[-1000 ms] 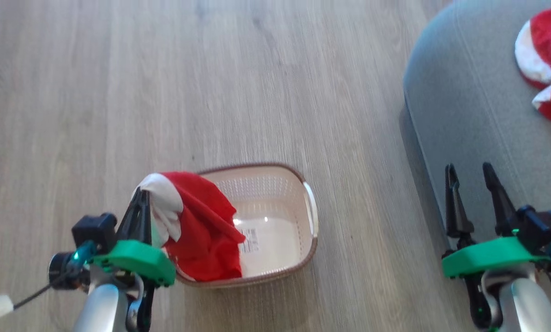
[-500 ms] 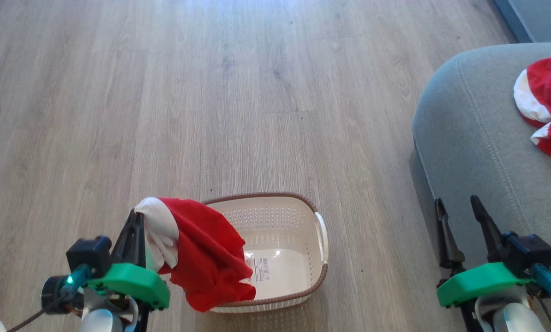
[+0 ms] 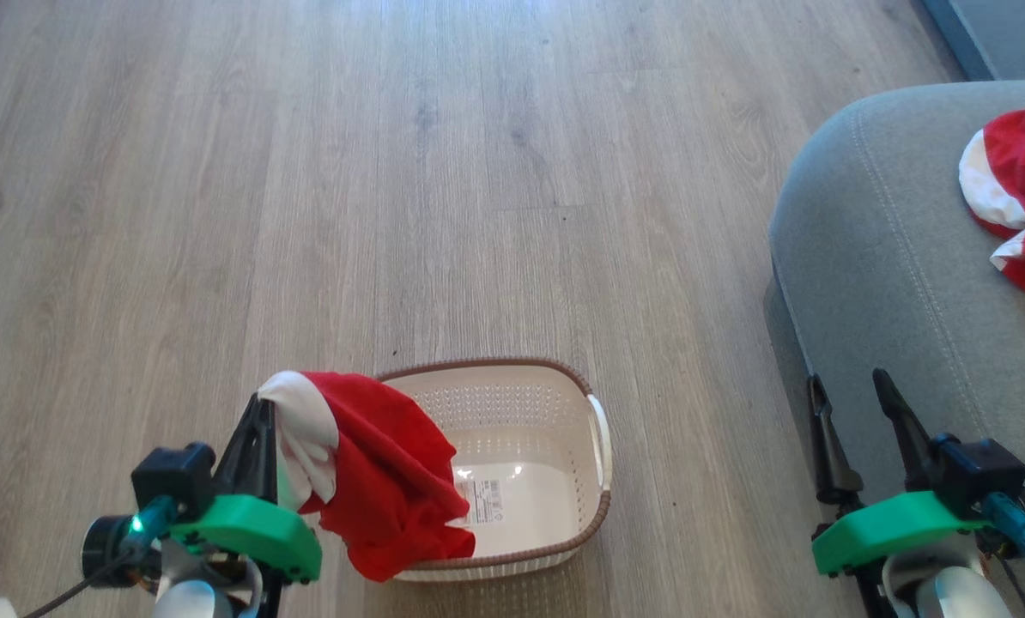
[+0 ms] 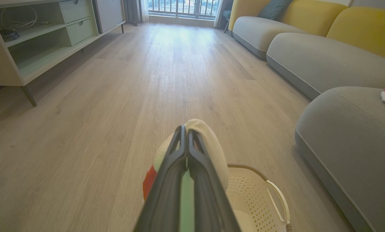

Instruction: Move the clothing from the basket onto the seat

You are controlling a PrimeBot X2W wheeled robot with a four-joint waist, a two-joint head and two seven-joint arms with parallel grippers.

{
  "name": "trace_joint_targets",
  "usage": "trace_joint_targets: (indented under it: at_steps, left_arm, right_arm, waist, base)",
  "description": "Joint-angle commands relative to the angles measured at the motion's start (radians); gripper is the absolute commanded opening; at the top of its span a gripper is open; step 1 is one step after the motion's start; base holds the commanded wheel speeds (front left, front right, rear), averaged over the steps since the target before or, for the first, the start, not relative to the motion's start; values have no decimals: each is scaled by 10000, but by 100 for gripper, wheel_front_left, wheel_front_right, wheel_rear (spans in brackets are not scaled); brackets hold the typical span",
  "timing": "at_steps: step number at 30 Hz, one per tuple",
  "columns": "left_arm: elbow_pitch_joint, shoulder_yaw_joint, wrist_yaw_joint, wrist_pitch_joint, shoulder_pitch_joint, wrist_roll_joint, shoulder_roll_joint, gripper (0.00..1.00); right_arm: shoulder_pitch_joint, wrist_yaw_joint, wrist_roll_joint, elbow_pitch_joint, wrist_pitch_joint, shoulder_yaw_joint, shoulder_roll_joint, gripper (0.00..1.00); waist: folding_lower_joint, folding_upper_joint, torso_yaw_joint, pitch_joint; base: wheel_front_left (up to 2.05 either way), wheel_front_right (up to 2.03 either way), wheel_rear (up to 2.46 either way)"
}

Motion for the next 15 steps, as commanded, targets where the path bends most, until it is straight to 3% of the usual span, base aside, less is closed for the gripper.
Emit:
trace_joint_targets:
  at_steps: [1, 10, 14, 15]
  left_arm:
    - [-435, 315, 80, -27, -320, -75, 223, 0]
    - [-670, 226, 149, 34, -409, -63, 300, 0]
    - [-873, -30, 76, 75, -551, 7, 249, 0]
    - [-1065, -266, -1, 126, -689, 80, 189, 0]
  right_arm:
    - [-232, 69, -32, -293, -67, 212, -176, 100]
    - [-305, 69, -19, -312, -67, 320, -139, 100]
    - [-498, 69, 25, -246, -67, 1115, -281, 100]
    - [-722, 69, 139, -189, -67, 1837, -402, 100]
  waist:
    - [1, 0, -8, 9]
    - [1, 0, -24, 182]
    - [1, 0, -28, 244]
    - [1, 0, -13, 263]
  base:
    - [0, 0, 0]
    - [0, 0, 0]
    - [0, 0, 0]
    - [0, 0, 0]
